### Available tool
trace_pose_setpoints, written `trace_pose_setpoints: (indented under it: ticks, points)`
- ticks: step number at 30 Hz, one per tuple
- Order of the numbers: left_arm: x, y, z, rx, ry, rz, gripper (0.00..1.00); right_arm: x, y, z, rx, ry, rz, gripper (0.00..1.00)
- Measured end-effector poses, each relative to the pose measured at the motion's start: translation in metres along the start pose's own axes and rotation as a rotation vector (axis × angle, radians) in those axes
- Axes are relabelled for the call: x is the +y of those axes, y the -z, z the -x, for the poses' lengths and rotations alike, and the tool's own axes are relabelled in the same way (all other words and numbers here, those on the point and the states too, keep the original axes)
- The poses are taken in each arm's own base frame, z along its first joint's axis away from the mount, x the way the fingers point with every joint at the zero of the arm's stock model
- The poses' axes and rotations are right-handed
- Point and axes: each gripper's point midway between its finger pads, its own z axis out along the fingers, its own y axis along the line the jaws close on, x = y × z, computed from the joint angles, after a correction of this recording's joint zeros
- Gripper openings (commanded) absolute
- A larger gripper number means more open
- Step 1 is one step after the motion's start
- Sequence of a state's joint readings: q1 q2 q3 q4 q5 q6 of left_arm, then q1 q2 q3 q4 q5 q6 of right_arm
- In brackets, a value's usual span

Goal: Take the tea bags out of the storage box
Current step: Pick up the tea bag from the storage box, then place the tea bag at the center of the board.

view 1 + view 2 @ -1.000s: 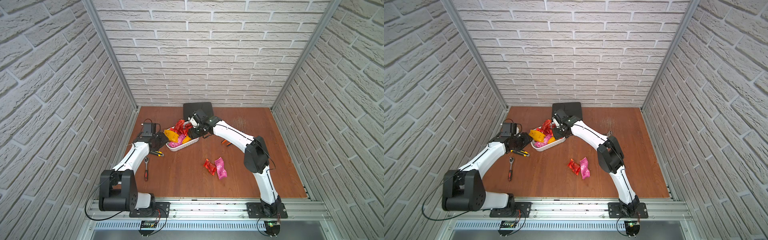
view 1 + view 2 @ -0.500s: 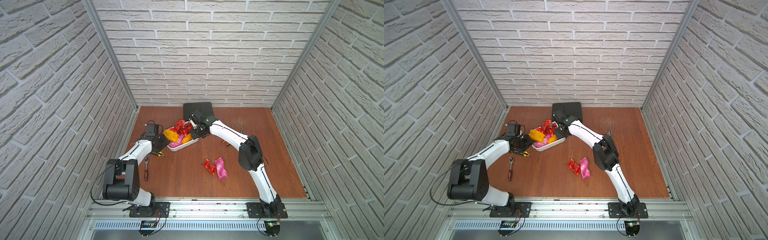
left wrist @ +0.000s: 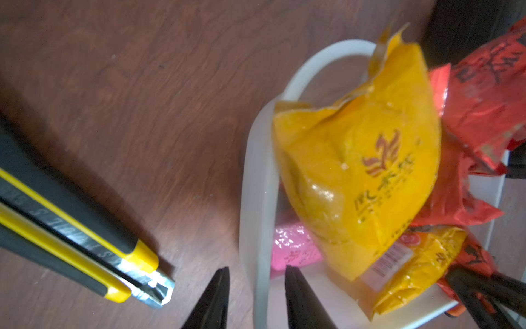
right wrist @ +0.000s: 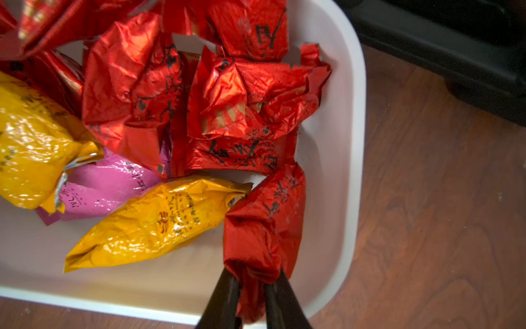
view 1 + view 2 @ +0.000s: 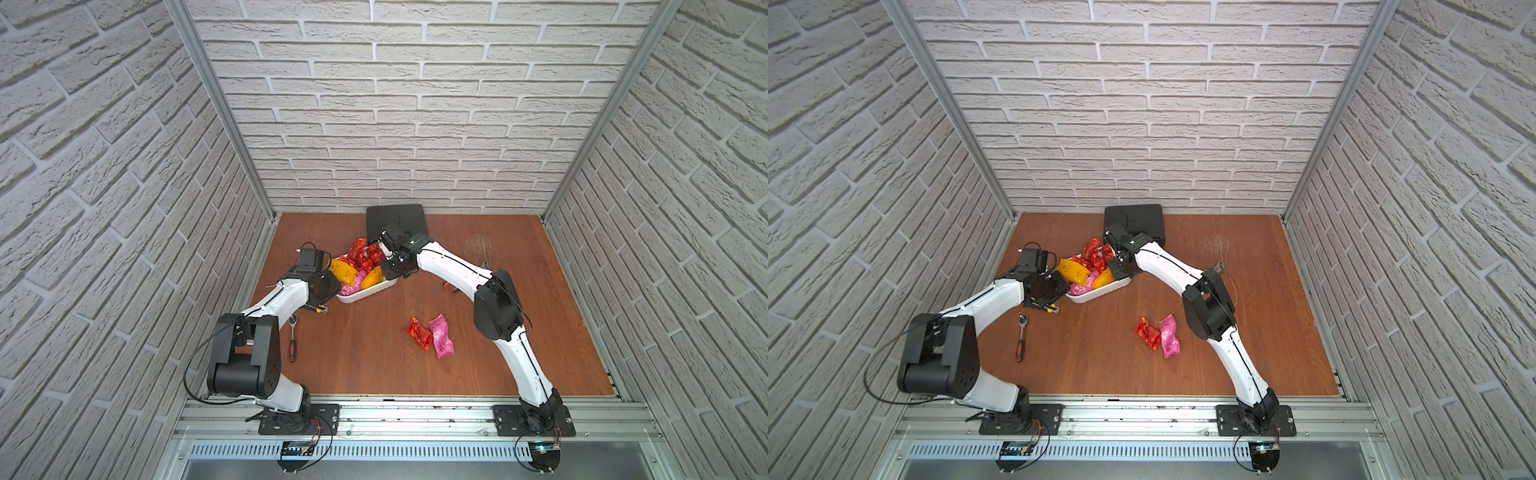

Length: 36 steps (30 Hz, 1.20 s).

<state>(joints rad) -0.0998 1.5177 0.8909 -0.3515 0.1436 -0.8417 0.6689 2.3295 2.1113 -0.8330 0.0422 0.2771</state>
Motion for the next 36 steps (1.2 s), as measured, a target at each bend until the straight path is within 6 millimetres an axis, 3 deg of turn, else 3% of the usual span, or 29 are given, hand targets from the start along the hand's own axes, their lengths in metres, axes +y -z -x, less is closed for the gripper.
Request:
trace_pose_setpoints:
  ticks: [10,14,19,24,27,31,36]
  points:
    - [-0.003,0.008,-0.004,-0.016,-0.012,0.003,0.35,-0.006,0.058,-0.001,-0.066,-0.045,-0.017,0.16]
    - [-0.002,0.014,-0.008,-0.028,-0.014,0.001,0.36,-0.006,0.071,-0.01,-0.076,-0.055,0.003,0.15]
    - [0.006,0.025,-0.013,-0.05,-0.007,0.03,0.42,-0.004,0.098,-0.038,-0.073,-0.052,0.048,0.14]
    - [0.008,0.049,-0.009,-0.122,-0.009,0.057,0.44,-0.008,0.127,-0.071,-0.077,-0.058,0.084,0.13]
    - [0.004,0.062,-0.01,-0.16,-0.028,0.059,0.45,-0.013,0.126,-0.097,-0.04,-0.091,0.112,0.13]
    - [-0.002,0.068,-0.016,-0.175,-0.07,0.061,0.47,-0.022,0.104,-0.128,0.036,-0.169,0.143,0.14]
    - [-0.013,0.073,-0.021,-0.181,-0.145,0.072,0.5,-0.035,0.08,-0.135,0.063,-0.293,0.184,0.16]
